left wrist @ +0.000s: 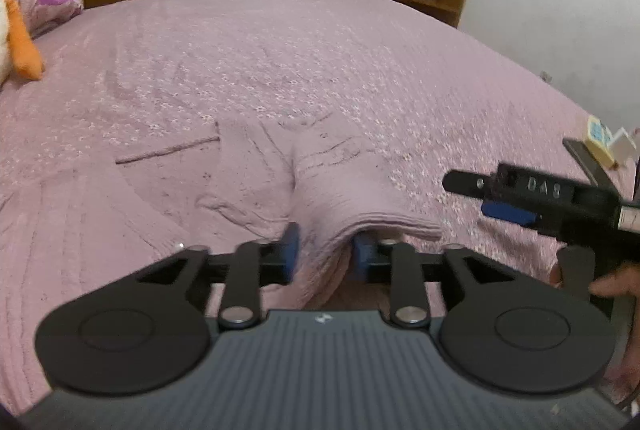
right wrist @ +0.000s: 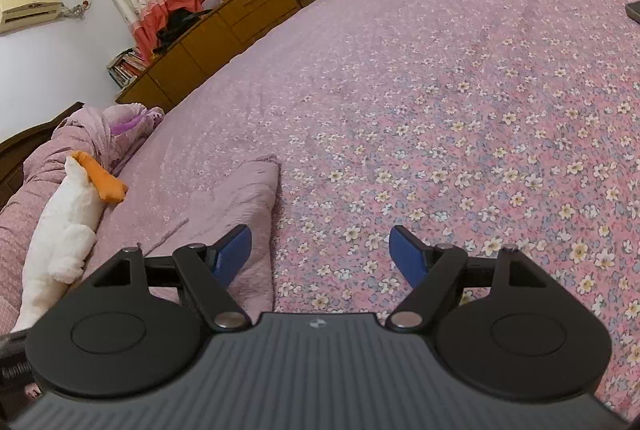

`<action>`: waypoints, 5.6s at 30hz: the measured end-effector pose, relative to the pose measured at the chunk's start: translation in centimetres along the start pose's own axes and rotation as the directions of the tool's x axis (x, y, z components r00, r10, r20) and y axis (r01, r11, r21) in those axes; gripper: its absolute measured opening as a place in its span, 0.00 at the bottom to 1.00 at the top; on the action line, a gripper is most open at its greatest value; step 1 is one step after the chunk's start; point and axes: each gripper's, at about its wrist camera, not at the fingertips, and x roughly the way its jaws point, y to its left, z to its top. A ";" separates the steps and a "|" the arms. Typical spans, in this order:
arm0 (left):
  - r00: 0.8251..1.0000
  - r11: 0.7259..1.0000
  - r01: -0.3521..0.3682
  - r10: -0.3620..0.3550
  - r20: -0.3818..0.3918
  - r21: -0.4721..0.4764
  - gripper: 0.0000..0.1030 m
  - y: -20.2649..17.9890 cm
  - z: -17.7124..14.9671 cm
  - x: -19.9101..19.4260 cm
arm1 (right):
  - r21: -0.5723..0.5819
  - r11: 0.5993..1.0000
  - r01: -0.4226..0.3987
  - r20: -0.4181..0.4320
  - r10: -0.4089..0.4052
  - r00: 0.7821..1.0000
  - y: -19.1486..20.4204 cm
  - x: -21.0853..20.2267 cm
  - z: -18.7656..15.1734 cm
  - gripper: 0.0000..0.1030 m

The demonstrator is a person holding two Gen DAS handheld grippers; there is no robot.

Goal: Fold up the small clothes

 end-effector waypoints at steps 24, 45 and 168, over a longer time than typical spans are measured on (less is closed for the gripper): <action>0.959 0.981 -0.192 0.194 0.208 -0.031 0.09 2.5 2.9 -2.7 | -0.051 0.997 -0.061 -0.006 0.061 0.998 0.8 0.1 0.0 0.79; 0.884 0.822 -0.428 0.468 0.017 -0.375 0.09 15.8 -4.0 -6.3 | -0.425 0.896 0.126 -0.064 -0.169 0.984 6.7 1.6 -2.9 0.13; 0.721 0.510 -0.653 0.644 -0.256 -0.560 0.63 35.9 -12.6 -16.4 | -0.442 0.897 0.015 -0.011 -0.022 1.000 12.2 -7.0 -10.3 0.87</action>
